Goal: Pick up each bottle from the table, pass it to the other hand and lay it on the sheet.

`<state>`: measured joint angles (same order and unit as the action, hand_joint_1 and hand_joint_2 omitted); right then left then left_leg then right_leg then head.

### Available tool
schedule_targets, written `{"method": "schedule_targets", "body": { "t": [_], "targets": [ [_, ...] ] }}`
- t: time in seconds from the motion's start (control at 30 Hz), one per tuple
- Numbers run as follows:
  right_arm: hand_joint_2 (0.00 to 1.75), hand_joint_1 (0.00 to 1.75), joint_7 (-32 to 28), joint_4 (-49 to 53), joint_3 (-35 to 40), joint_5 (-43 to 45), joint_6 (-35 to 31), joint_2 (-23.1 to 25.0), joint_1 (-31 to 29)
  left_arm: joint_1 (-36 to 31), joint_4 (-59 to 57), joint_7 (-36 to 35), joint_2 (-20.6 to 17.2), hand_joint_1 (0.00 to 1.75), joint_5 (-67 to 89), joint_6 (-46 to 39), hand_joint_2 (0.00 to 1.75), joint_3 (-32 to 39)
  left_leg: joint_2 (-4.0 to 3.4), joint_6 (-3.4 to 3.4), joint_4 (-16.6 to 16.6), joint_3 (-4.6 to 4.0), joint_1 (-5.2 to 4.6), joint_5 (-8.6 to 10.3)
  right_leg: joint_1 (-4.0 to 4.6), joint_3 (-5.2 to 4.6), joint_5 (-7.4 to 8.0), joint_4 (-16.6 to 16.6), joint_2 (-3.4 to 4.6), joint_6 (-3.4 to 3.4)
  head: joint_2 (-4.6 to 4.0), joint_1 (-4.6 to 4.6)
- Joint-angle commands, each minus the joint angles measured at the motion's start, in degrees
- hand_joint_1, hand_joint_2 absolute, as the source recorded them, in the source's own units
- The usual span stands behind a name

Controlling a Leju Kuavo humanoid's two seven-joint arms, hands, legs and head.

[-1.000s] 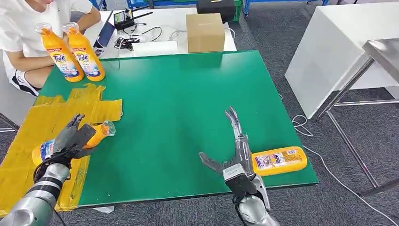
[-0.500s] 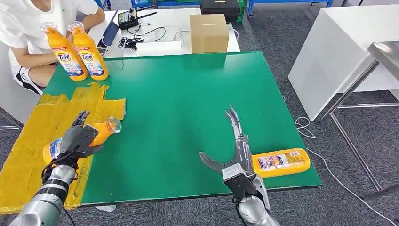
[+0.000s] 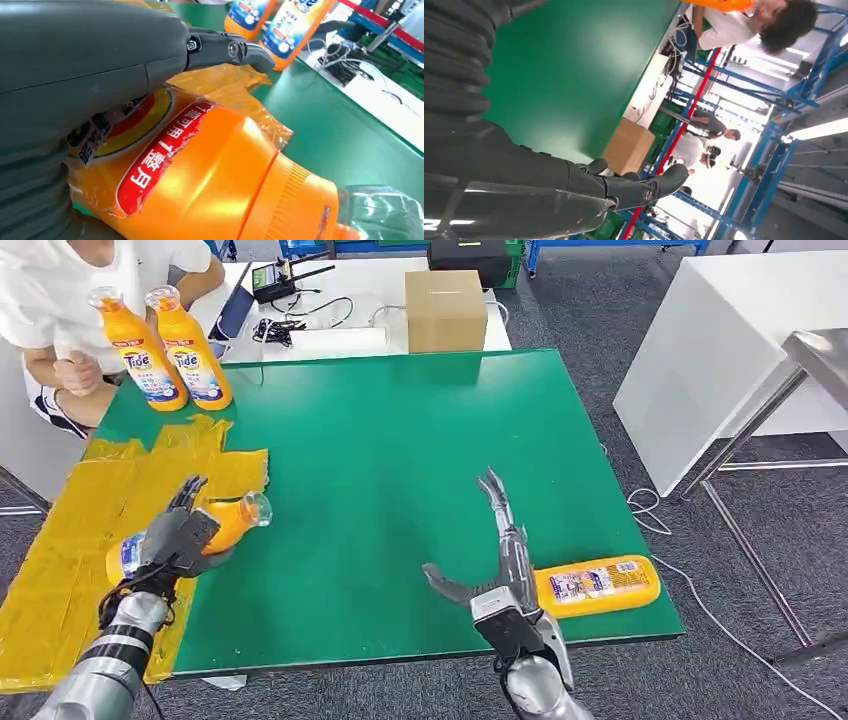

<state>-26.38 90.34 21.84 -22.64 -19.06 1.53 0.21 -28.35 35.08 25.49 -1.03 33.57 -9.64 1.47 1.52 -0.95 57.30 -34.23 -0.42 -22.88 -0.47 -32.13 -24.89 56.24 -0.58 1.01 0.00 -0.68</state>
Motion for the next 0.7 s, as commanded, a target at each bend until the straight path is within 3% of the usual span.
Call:
{"method": "schedule_targets", "body": {
  "t": [0.03,0.2,0.33,0.5,0.7],
  "targets": [
    [1.75,0.0,0.6,-3.9,0.0,-0.1,0.3,0.4,-1.6,3.0,-3.6,-5.0,0.9,0.0,3.4,-4.4,1.75,-6.5,-0.23,0.06,-0.1,0.04,0.02,0.01,0.02,0.0,0.08,-0.1,0.17,0.0,0.0,-0.02],
    [1.75,0.0,1.2,-4.2,0.2,-0.8,0.8,0.7,-2.3,0.1,-9.6,-13.7,-1.4,0.0,14.1,-7.8,1.75,-13.9,-0.36,0.05,-0.1,-0.04,0.02,0.0,0.03,0.36,0.13,-0.1,0.28,0.0,0.0,0.0],
    [1.75,0.0,2.2,-6.2,0.2,-1.6,2.9,2.1,-4.6,-5.6,-17.0,-31.6,-3.7,0.0,30.8,0.1,1.75,-25.2,-0.67,0.08,0.0,-0.14,0.07,-0.01,0.07,0.25,0.18,0.0,0.5,0.02,0.0,0.0],
    [1.75,0.0,2.4,-8.8,0.2,-2.3,3.6,3.5,-6.3,-8.6,-19.3,-37.6,-3.7,0.0,36.5,8.4,1.75,-26.9,-0.56,0.12,-0.1,-0.01,0.1,0.04,0.1,0.47,0.23,-0.1,0.47,-0.03,0.0,0.0],
    [1.75,0.0,2.4,-9.1,0.2,-2.3,3.6,3.6,-6.4,-8.5,-19.3,-37.7,-3.8,0.0,36.7,8.5,1.75,-26.9,-0.99,0.28,-0.2,-0.07,0.21,-0.21,0.28,0.26,0.47,0.0,0.91,-0.29,0.0,0.0]
  ]
}}
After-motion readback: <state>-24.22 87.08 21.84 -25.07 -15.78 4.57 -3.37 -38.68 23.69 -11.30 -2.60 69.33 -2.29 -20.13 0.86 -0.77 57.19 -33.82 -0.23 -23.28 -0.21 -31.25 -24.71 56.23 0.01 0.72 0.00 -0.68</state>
